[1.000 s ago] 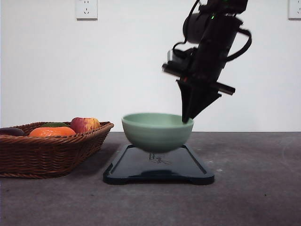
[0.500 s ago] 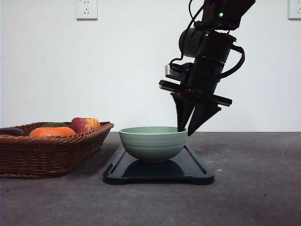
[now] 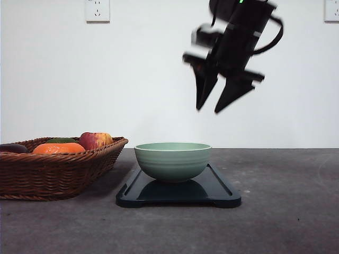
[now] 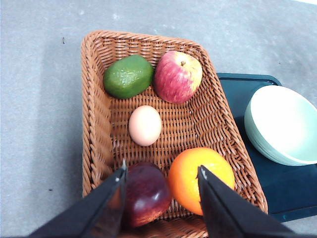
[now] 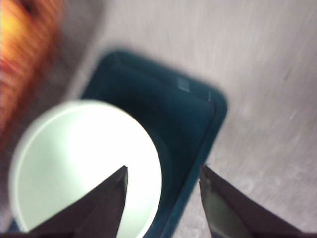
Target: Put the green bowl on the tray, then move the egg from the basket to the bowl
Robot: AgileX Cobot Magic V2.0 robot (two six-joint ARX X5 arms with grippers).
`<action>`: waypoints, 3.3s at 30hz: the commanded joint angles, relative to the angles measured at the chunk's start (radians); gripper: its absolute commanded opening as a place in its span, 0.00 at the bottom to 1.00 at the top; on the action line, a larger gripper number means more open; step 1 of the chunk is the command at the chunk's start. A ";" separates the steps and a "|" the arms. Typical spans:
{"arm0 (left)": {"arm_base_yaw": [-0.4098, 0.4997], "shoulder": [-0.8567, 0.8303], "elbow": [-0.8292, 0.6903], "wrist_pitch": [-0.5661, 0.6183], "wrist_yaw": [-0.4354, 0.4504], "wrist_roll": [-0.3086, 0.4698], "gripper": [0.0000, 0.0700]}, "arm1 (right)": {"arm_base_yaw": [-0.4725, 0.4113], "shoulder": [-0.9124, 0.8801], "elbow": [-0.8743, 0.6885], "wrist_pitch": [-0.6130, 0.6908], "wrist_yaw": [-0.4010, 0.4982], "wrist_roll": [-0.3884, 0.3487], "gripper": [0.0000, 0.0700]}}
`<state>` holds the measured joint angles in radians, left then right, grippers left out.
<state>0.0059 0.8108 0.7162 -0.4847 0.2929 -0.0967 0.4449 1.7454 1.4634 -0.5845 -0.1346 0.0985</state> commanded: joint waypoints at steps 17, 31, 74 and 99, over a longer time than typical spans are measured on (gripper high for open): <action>-0.001 0.006 0.018 0.006 0.005 -0.001 0.39 | 0.001 -0.599 -0.700 0.315 0.013 -0.034 0.39; -0.005 0.009 0.026 0.007 0.005 0.000 0.40 | -0.009 -0.859 -0.897 0.309 0.083 -0.083 0.39; -0.237 1.048 0.669 -0.225 -0.323 0.089 0.51 | -0.009 -0.858 -0.899 0.330 0.084 -0.100 0.39; -0.237 1.073 0.669 -0.220 -0.323 0.085 0.38 | -0.009 -0.858 -0.899 0.330 0.084 -0.099 0.39</action>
<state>-0.2276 1.8660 1.3605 -0.7069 -0.0273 -0.0177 0.4313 0.8829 0.5640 -0.2646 -0.0521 0.0040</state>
